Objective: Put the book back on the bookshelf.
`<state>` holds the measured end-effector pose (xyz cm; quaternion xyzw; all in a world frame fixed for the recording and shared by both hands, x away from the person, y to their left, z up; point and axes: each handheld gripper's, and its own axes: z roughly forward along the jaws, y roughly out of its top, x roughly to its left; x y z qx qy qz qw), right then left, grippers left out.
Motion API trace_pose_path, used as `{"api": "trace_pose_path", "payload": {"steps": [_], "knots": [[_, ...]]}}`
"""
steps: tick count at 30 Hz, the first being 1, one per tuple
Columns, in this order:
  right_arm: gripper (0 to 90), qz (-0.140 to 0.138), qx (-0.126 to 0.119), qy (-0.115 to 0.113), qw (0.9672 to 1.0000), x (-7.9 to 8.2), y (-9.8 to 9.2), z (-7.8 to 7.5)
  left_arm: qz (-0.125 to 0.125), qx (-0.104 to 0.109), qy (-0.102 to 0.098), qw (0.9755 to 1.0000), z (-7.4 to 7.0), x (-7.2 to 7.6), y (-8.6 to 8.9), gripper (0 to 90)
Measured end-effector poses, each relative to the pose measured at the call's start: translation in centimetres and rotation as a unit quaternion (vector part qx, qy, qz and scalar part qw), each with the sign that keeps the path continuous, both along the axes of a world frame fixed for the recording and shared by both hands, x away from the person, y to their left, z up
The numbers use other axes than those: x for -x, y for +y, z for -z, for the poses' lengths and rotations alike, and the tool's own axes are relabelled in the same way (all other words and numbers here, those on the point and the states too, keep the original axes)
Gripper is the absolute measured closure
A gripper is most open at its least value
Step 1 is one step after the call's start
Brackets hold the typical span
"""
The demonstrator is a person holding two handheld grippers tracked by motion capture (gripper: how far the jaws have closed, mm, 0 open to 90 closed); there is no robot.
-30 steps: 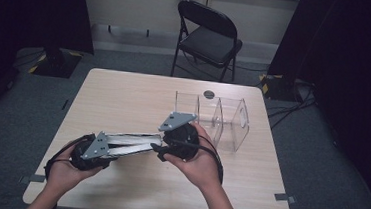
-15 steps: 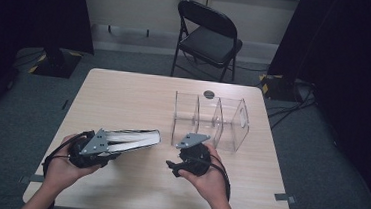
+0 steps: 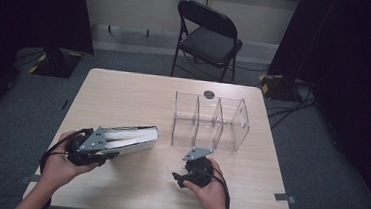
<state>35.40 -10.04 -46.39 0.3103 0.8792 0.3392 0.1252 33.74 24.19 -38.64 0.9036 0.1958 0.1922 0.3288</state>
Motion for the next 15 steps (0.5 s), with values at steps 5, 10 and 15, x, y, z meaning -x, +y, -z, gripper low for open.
{"api": "trace_pose_path", "payload": {"steps": [5,10,15], "knots": [[24.5,0.008,0.005,0.001,1.0,0.0,-0.6,1.1,-0.001,-0.016,0.012,0.9998,-0.6,-0.2,-0.1,71.2],[22.4,0.015,0.007,-0.002,0.9999,0.2,-0.9,2.0,-0.002,-0.017,0.018,0.9997,-0.9,-0.6,-0.1,72.5],[19.0,0.029,0.016,-0.008,0.9994,0.4,-1.2,2.6,-0.003,-0.022,0.03,0.9993,-1.2,-0.9,-0.2,73.5]]}}
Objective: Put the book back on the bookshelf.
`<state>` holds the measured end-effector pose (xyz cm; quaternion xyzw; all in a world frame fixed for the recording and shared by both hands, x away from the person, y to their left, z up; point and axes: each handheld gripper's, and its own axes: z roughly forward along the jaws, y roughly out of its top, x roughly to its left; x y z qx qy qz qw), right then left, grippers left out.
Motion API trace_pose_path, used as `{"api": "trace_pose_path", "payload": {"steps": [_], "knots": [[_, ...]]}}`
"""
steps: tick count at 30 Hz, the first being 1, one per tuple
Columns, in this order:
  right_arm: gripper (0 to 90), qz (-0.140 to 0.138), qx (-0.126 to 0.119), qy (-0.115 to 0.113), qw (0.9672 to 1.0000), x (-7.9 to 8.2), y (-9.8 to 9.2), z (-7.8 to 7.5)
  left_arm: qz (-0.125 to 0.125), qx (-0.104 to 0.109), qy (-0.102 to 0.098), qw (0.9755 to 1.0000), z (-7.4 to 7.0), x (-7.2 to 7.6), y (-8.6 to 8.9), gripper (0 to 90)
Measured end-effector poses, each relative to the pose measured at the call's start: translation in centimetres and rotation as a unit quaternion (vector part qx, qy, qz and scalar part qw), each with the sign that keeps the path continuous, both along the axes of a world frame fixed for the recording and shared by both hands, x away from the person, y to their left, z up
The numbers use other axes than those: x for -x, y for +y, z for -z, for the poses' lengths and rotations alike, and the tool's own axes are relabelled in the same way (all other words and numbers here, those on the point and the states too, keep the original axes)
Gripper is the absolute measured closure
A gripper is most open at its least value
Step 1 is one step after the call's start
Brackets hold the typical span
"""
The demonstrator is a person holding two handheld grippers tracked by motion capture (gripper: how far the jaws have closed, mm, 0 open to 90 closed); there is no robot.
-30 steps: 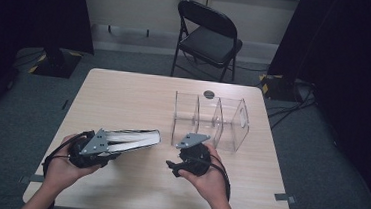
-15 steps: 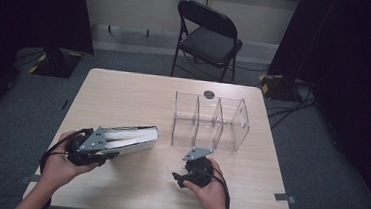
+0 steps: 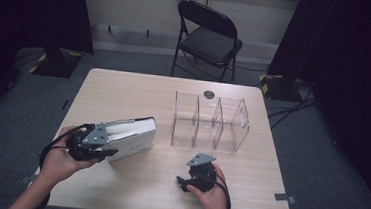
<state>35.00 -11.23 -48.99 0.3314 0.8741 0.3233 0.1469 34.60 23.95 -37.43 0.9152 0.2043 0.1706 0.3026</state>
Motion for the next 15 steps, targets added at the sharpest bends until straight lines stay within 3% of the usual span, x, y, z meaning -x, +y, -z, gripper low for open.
{"api": "trace_pose_path", "payload": {"steps": [5,15], "knots": [[15.4,0.015,-0.031,-0.001,0.9994,-0.09,-0.54,0.6,0.0,0.0,0.005,1.0,-0.11,-0.23,0.09,73.8],[12.4,0.013,-0.046,-0.02,0.9987,-0.05,-0.77,1.1,0.008,0.002,0.017,0.9998,-0.27,0.15,0.0,74.0]]}}
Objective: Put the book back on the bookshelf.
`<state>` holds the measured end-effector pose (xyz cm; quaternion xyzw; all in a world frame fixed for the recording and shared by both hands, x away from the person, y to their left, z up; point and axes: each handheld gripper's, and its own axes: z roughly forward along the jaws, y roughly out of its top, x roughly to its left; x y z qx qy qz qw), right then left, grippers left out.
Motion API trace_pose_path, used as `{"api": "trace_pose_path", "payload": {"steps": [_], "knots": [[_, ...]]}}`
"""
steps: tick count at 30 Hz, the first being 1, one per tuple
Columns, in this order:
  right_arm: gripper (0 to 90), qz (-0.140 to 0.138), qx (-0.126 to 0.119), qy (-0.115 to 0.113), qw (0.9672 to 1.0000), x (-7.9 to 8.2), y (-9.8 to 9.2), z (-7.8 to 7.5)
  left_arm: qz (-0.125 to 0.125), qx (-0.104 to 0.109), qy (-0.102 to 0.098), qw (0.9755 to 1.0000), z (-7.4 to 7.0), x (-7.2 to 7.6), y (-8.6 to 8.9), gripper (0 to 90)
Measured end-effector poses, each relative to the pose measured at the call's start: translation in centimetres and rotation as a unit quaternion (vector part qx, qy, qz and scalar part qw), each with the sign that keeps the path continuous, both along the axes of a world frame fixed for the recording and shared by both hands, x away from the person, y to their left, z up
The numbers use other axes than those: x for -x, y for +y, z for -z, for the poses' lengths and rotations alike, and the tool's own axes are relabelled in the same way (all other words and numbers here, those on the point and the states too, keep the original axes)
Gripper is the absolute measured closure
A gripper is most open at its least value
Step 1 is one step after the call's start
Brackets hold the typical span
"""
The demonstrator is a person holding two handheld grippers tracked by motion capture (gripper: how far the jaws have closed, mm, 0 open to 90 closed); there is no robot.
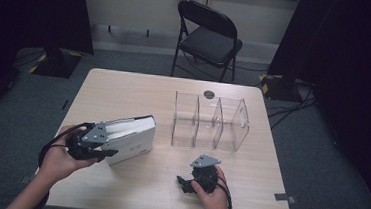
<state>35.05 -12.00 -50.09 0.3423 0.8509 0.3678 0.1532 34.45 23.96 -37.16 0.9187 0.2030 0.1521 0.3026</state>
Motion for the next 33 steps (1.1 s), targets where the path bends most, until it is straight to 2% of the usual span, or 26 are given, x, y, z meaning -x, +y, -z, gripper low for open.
{"api": "trace_pose_path", "payload": {"steps": [15,27,33], "knots": [[11.9,-0.003,0.0,0.002,1.0,-0.1,0.0,0.0,0.026,0.009,0.008,0.9996,0.0,1.4,-0.3,73.9],[11.9,-0.001,-0.001,0.003,1.0,-0.2,-0.1,0.0,0.041,0.018,0.035,0.9984,-0.2,2.2,-0.1,74.0],[11.9,-0.009,-0.001,0.004,1.0,-0.4,-0.1,0.0,0.044,0.02,0.047,0.9977,-0.3,2.4,0.2,74.1]]}}
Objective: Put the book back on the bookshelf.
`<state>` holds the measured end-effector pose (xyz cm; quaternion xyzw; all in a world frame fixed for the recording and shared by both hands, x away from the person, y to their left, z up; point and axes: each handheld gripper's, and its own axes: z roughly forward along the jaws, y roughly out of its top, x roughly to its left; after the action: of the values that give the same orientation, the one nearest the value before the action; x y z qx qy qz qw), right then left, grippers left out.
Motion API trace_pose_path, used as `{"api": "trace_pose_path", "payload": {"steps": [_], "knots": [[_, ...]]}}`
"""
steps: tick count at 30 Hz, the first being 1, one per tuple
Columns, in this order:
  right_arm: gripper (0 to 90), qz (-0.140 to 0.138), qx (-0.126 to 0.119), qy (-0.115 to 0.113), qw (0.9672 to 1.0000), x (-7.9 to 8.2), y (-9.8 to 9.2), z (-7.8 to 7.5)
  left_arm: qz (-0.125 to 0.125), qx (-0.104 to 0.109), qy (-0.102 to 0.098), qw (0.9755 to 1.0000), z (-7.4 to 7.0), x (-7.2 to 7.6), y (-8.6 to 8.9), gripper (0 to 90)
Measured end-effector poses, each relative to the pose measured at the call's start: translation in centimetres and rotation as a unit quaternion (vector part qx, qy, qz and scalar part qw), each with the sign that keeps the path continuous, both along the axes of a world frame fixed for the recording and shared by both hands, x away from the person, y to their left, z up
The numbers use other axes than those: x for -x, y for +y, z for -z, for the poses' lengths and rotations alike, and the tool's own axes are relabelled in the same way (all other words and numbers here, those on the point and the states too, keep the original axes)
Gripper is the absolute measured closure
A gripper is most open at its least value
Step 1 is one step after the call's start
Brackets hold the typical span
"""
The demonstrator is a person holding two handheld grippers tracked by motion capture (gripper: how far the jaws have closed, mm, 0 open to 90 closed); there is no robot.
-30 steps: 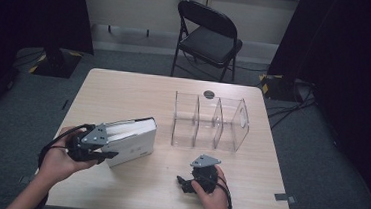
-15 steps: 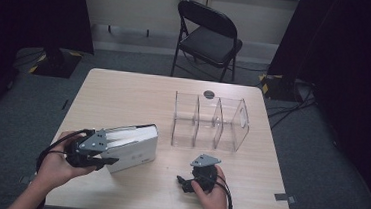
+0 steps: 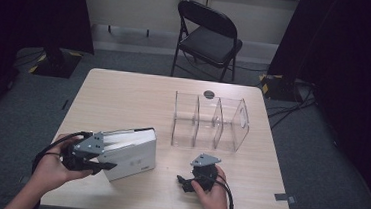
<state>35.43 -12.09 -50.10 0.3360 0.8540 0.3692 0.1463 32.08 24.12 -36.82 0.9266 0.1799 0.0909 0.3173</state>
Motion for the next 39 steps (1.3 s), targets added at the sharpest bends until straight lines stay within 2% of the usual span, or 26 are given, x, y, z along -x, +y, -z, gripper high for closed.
{"api": "trace_pose_path", "payload": {"steps": [1,5,6,11,15,19,24,26,27,28,32,34,38,39], "knots": [[11.9,0.0,0.0,0.0,1.0,0.0,0.0,0.0,-0.007,0.009,0.002,0.9999,0.1,0.1,0.0,74.0],[11.9,0.0,0.0,-0.001,1.0,0.0,0.0,0.0,-0.019,0.014,0.008,0.9997,0.1,-0.2,0.2,74.1],[11.9,0.001,0.0,0.0,1.0,0.0,0.0,0.0,-0.025,0.025,0.013,0.9993,0.2,-0.3,0.3,74.1],[11.9,0.005,0.0,0.0,1.0,-0.1,0.0,0.0,-0.024,0.016,0.014,0.9995,0.1,-0.5,0.4,74.0],[11.9,0.005,0.0,0.0,1.0,-0.1,0.0,0.0,-0.027,0.026,0.014,0.9992,0.2,-0.6,0.5,73.8],[11.9,0.01,0.0,-0.001,0.9999,0.0,0.1,0.0,-0.026,0.019,0.015,0.9994,0.2,-0.5,0.4,73.6],[11.7,0.013,0.001,-0.001,0.9999,0.0,0.1,0.0,-0.033,0.027,0.017,0.9989,0.2,-0.5,0.5,72.8],[11.4,0.009,0.0,0.001,1.0,0.0,0.1,0.0,-0.031,0.03,0.014,0.999,0.3,-0.6,0.6,70.6],[11.4,0.009,0.0,0.001,1.0,0.0,0.1,0.0,-0.037,0.037,0.021,0.9984,0.5,-0.5,0.6,70.6],[11.4,0.01,-0.001,0.001,0.9999,0.1,0.2,0.0,-0.04,0.044,0.019,0.998,0.6,-0.5,0.7,70.0],[11.6,0.011,-0.001,0.002,0.9999,0.1,0.2,0.0,-0.043,0.043,0.017,0.998,0.8,-0.6,0.8,67.1],[11.8,0.01,0.0,0.002,0.9999,0.2,0.2,0.0,-0.049,0.041,0.023,0.9977,0.9,-0.5,0.7,64.3],[13.2,0.0,0.01,0.009,0.9999,0.1,0.4,-0.3,-0.053,0.063,0.032,0.9961,1.2,-0.5,0.8,57.8],[14.0,-0.005,0.016,0.016,0.9997,0.1,0.5,-0.5,-0.052,0.062,0.033,0.9962,1.2,-0.5,0.9,56.1]]}}
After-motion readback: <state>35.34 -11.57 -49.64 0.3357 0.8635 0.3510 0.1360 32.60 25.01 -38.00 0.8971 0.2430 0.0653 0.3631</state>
